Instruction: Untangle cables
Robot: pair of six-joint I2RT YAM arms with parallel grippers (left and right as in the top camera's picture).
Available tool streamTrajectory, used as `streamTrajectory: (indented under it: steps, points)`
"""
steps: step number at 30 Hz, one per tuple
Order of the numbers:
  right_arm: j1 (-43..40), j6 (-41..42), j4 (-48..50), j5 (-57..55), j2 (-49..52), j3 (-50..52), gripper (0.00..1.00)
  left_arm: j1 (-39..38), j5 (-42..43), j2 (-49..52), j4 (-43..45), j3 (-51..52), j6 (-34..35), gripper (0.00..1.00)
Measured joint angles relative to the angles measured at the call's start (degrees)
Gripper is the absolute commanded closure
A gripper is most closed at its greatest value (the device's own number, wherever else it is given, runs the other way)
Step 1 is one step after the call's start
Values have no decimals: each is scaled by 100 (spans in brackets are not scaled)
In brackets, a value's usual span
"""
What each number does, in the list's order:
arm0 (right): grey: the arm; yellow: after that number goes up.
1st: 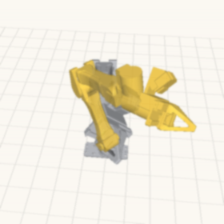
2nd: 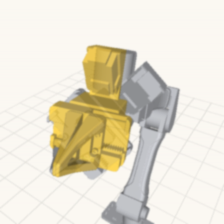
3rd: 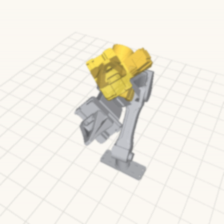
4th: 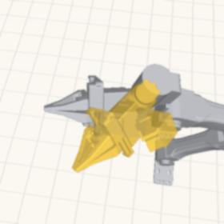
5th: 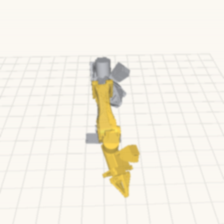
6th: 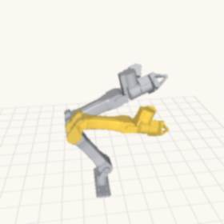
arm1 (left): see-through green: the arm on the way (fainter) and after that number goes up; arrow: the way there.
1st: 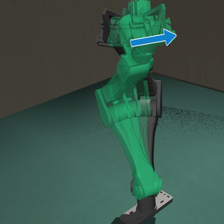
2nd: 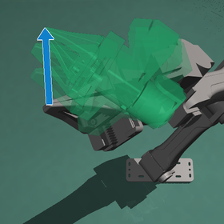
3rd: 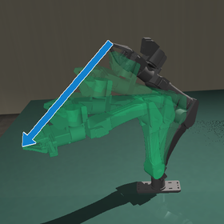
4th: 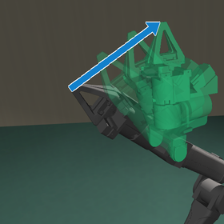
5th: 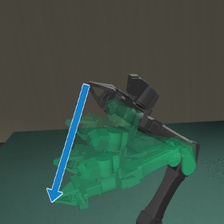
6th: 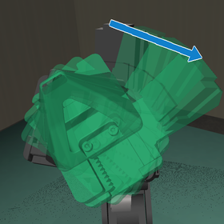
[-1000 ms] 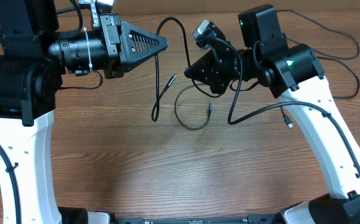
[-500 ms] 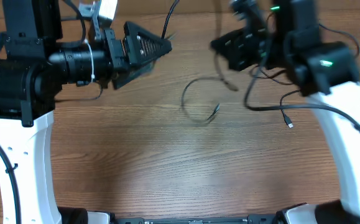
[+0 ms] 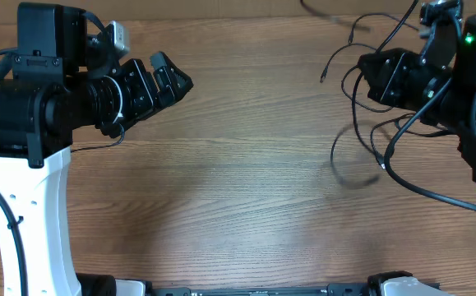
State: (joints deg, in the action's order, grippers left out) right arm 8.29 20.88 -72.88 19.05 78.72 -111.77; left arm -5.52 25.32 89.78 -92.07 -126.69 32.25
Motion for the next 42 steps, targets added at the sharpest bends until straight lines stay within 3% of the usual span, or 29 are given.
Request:
streamTrajectory:
  steps: [5, 11, 13, 17, 21, 30, 38, 42]
  points:
    - [35, -214, -293, 723, 184, 0, 96, 0, -120, 0, -116, 0, -55, 0]
    - [-260, 1878, 131, 922, 223, 2, 96, 0, -293, 0, -352, 0, -136, 0]
    - [-306, 2234, 197, 857, 203, 2, 96, 0, -341, 0, -420, 0, -184, 0]
    - [-339, 3084, 70, 232, 85, 2, 96, 0, -417, 0, -448, 0, -251, 0]
    - [-343, 3748, -647, -1152, -127, 2, 96, 0, -466, 0, -452, 0, -269, 1]
    - [-343, 4734, -1917, -3340, -321, 2, 96, 0, -568, 0, -455, 0, -271, 0]
    - [-343, 5884, -2417, -4015, -323, 2, 96, 0, -588, 0, -455, 0, -271, 0]
    - [-343, 5698, -2426, -3589, -286, 2, 96, 0, -588, 0, -455, 0, -271, 0]
